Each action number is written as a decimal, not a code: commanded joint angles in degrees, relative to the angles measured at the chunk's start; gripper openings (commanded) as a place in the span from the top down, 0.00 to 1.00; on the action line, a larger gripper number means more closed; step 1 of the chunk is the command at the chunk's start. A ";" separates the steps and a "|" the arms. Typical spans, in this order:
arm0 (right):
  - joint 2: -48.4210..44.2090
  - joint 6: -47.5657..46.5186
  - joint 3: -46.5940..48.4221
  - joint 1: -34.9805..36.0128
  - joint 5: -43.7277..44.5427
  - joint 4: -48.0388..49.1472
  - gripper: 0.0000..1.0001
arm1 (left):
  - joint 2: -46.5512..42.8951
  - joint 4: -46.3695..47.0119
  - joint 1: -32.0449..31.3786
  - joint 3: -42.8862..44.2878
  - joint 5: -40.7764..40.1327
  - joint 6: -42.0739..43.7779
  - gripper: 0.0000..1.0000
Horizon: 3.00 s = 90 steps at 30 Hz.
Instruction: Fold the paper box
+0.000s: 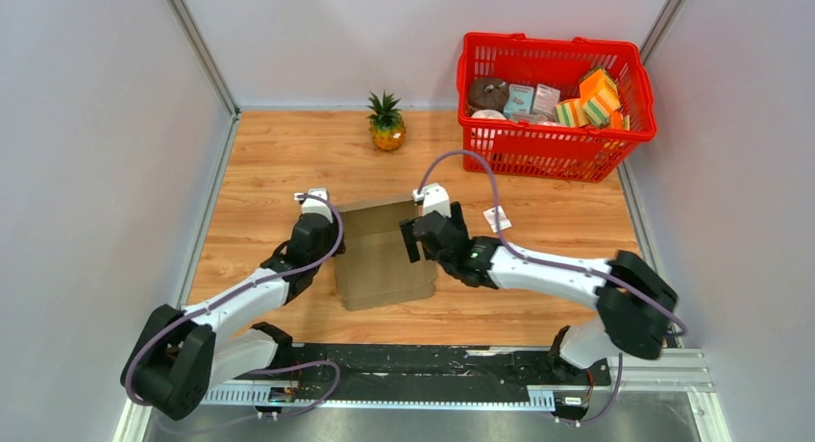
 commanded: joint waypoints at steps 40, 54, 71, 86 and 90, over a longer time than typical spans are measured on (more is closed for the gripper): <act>-9.83 24.77 -10.59 -11.22 -48.40 -13.59 1.00 | 6.56 -26.19 -48.71 19.59 4.17 21.70 0.27; -13.36 24.32 -7.15 -16.51 -62.20 -19.23 1.00 | 14.12 -28.30 -53.98 23.11 -9.64 29.88 0.27; -18.53 16.87 0.74 -17.65 -59.94 -26.17 0.71 | 8.60 -34.10 -55.83 24.08 -20.98 29.98 0.96; -23.20 10.00 5.07 -26.44 -40.67 -32.16 0.25 | 8.67 -62.41 -44.95 50.18 -3.33 -12.64 1.00; -21.27 10.61 2.08 -26.35 -40.67 -30.66 0.25 | 9.29 -53.22 -37.48 48.61 3.43 -18.09 1.00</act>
